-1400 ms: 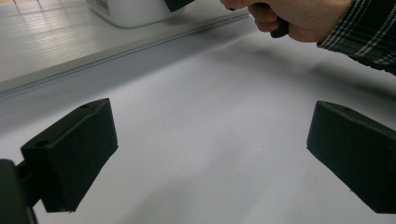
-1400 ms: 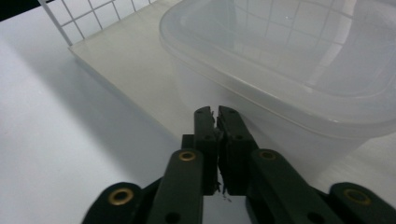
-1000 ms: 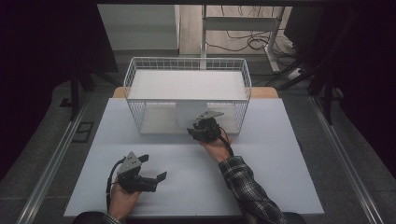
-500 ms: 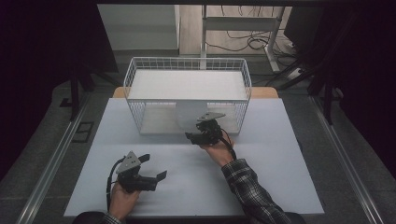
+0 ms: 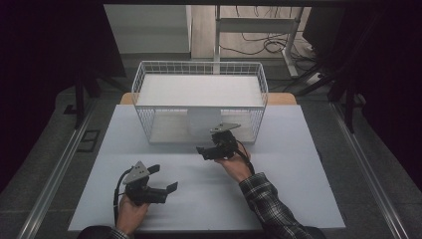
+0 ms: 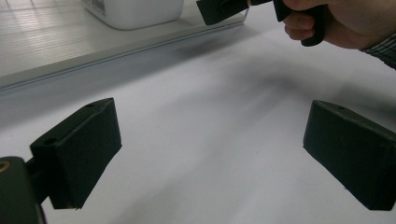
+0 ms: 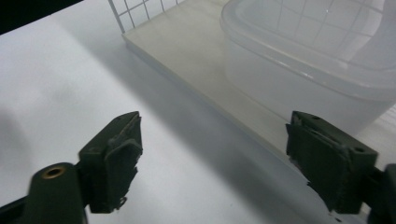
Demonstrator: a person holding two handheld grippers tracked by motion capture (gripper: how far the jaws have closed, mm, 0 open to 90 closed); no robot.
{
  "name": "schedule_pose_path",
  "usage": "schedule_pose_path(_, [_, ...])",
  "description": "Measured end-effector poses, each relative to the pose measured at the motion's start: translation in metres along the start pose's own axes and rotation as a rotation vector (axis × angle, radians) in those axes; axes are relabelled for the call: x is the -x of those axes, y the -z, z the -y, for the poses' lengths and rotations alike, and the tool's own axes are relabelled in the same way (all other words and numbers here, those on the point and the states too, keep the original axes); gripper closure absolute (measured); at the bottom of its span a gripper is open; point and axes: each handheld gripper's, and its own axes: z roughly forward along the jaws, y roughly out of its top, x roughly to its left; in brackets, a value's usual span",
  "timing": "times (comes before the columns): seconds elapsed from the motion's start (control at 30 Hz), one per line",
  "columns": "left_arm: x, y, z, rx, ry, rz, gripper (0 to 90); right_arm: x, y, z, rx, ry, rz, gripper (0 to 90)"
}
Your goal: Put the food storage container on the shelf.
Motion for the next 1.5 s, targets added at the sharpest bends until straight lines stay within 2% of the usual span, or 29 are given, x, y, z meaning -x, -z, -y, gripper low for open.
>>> schedule_pose_path(0.4, [0.002,-0.002,0.000,-0.028,-0.005,0.002,3.4,-0.003,0.012,0.006,-0.021,0.013,-0.007,6.7])
schedule_pose_path(0.73, [0.003,-0.003,0.000,-0.059,-0.004,-0.011,3.3,-0.006,0.027,0.014,-0.013,0.017,-0.012,3.3])
schedule_pose_path(1.17, [0.003,-0.004,0.000,-0.084,-0.006,-0.019,2.7,-0.008,0.043,0.033,-0.040,0.026,-0.007,1.2])
schedule_pose_path(1.5, [0.004,-0.005,0.000,-0.099,-0.011,-0.021,2.7,-0.009,0.058,0.045,-0.022,-0.016,-0.021,0.9])
